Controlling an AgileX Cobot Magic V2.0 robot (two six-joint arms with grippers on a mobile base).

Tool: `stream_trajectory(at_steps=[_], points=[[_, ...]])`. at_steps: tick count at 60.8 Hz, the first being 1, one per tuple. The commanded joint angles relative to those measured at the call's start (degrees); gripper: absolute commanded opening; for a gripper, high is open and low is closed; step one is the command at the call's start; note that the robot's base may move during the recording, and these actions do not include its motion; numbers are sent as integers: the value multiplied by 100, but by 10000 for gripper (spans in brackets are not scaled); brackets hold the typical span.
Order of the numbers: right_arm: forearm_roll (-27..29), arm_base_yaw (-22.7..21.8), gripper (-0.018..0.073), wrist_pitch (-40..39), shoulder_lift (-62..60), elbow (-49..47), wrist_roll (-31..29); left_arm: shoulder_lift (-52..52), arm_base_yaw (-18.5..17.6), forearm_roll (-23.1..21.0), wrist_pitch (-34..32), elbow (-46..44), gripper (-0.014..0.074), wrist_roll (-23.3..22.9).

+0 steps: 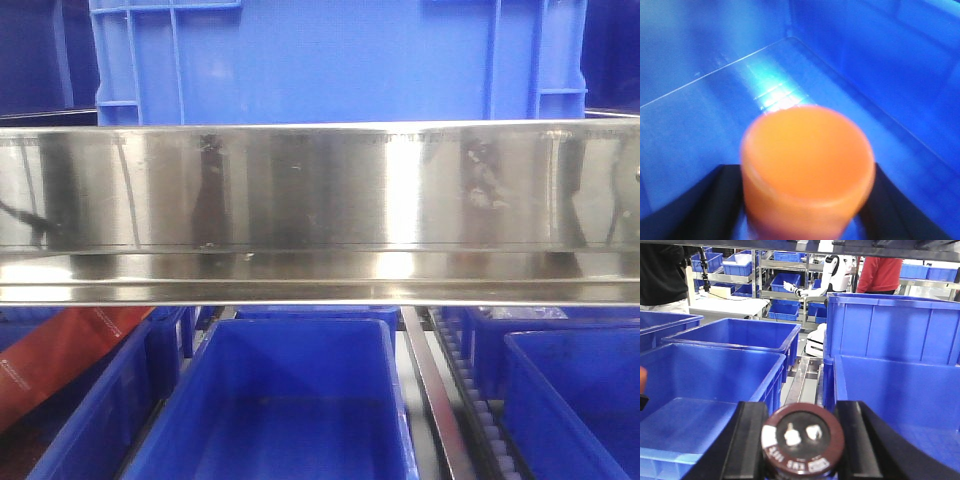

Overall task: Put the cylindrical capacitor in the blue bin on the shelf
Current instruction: 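Open the left gripper to drop the orange cylinder into the bin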

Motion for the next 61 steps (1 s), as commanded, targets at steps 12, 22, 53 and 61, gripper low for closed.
stream_trajectory(at_steps=[12,22,53,61], points=[[-16,15,-25,-147,-1,-34,-30,-78,-28,-60,155,-76,601,7],[-16,24,-25,4,-1,-34,-30,-396,-17,0,445,-76,594,-3],[-16,446,-25,313,7,-34,-30,-2211,4,1373,1619,518,-111,-797],[-16,442,-25,412,135,-34,-30,-2852,4,1443,1505,1184,-111,-814]])
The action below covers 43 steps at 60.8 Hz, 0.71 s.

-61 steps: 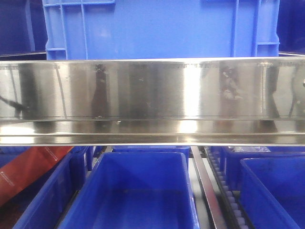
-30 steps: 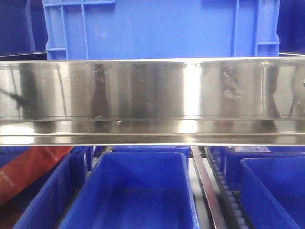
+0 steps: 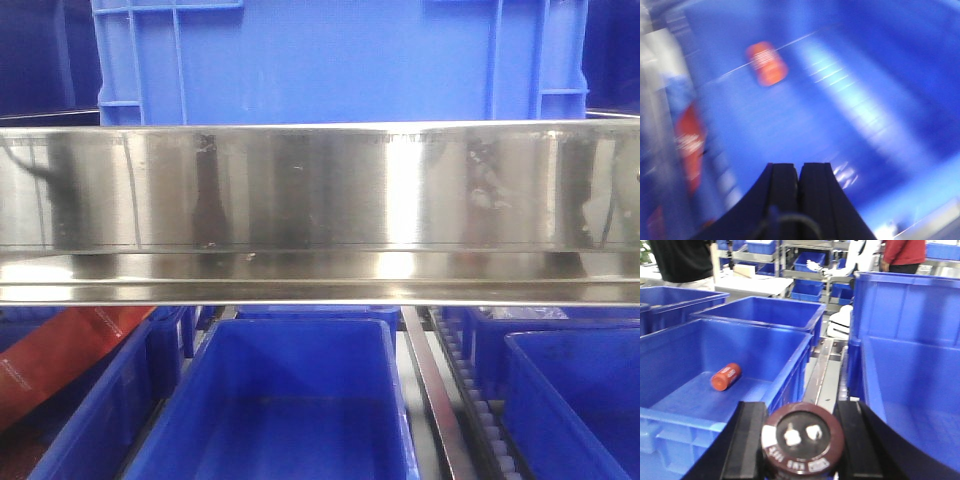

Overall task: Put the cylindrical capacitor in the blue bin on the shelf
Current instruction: 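Open the left gripper to drop the orange cylinder into the bin, then lower the right gripper into the bin and release the capacitor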

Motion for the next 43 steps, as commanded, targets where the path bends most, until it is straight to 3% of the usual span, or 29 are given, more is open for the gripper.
stream_trajectory(at_steps=[1,17,28,43], points=[[-16,17,-25,-42,122,-47,-30,-501,4,86,-125,455,-111,-74],[17,100,-25,287,722,-491,-68,-2467,4,709,-922,2343,-111,-1071],[143,578,-25,364,1425,-1059,-198,-3797,4,722,-1416,3624,-111,-1253],[143,1308,-25,878,3012,-2596,-198,-5316,4,907,-1478,4860,-111,-1561]])
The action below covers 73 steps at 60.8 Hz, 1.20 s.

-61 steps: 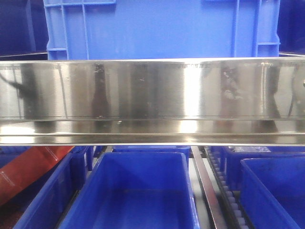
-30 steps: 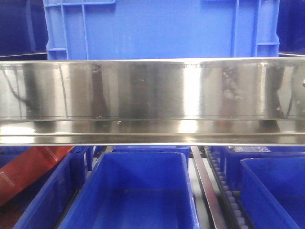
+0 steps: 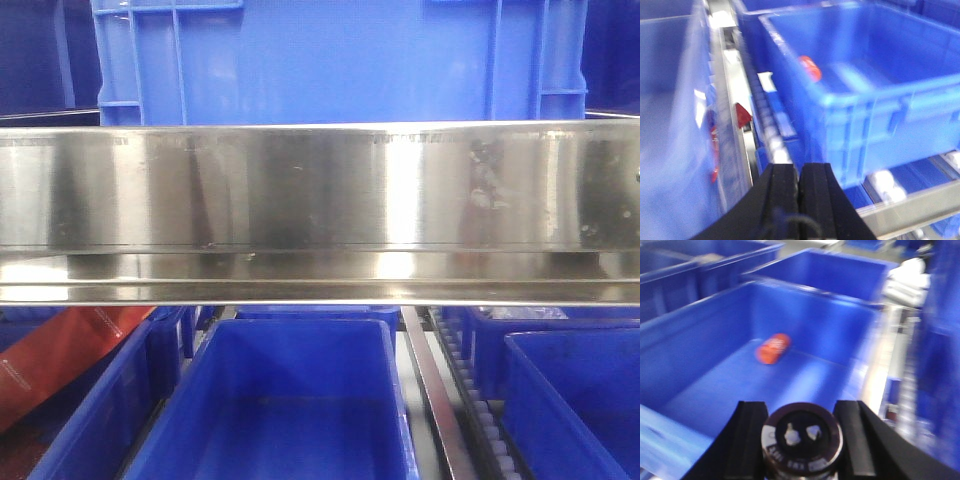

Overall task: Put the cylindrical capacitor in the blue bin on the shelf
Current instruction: 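Lower the right gripper into the bin and release the capacitor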

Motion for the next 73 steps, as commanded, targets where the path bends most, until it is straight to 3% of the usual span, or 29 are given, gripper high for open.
stream_trajectory(at_steps=[1,22,34,41,49,53,62,69,73], points=[[3,213,-25,85,606,-599,-49,-437,4,70,-142,295,-111,-92],[37,600,-25,811,3159,-2729,-49,-934,4,28,-142,468,-111,-94],[37,600,-9,968,4053,-3024,-49,-931,4,-33,-142,468,-111,-94],[37,589,168,1042,4267,-3024,-33,-931,4,-179,-142,468,-111,-94],[37,589,508,1067,4305,-3024,-33,-931,4,-328,-142,468,-111,-94],[37,589,575,1067,4281,-3024,-33,-931,4,-328,-142,468,-111,-94],[37,589,522,1056,4140,-3024,-33,-931,4,-328,-142,468,-111,-94],[37,589,412,1067,3940,-3024,-33,-931,4,-304,-142,468,-111,-94],[37,589,302,1084,3773,-3024,-33,-931,4,-263,-142,468,-111,-94]])
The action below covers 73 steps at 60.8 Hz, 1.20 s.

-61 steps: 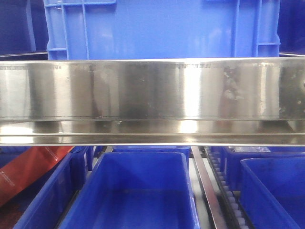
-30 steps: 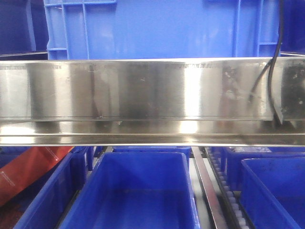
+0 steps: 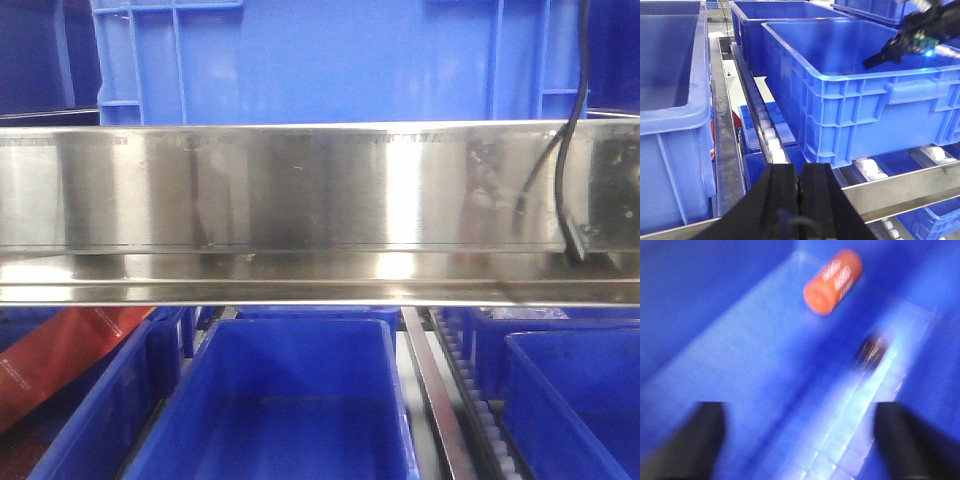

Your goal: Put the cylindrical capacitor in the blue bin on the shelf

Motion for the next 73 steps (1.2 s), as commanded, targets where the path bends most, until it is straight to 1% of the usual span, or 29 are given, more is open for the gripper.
stream_trajectory(at_steps=[1,3,4,12,15,20,29,37,42,49,57,73], points=[[-18,-10,278,-4,-327,-50,-19,-25,-6,16,-118,14,-111,-45],[-18,-10,228,-6,-413,-50,-19,-25,-6,23,-118,14,-111,-45],[-18,-10,177,-6,-502,-50,-19,-25,-6,46,-118,14,-111,-45],[-18,-10,-35,22,-961,-39,-19,-25,-6,138,-148,14,-111,-45],[-66,-21,-97,33,-1158,16,-19,-25,-6,165,-185,14,-111,-45],[-88,-87,-160,33,-1505,189,-19,-25,-6,256,-283,14,-111,-45],[-88,-390,-160,-21,-2280,869,-19,-25,-6,400,-516,14,-111,-45],[-88,-740,-160,-278,-3062,1753,-19,-25,-6,466,-674,14,-111,-45],[-156,-877,-160,-487,-3553,2339,-19,-25,-6,519,-755,14,-111,-45],[-332,-889,-160,-898,-4239,3207,-19,-25,-6,519,-962,111,-111,-45],[-330,-889,-160,-1378,-5100,4295,-19,-25,-6,519,-1130,281,-111,-45],[-330,-889,-160,-2670,-6999,6424,-19,-25,-6,519,-1460,680,-111,-45]])
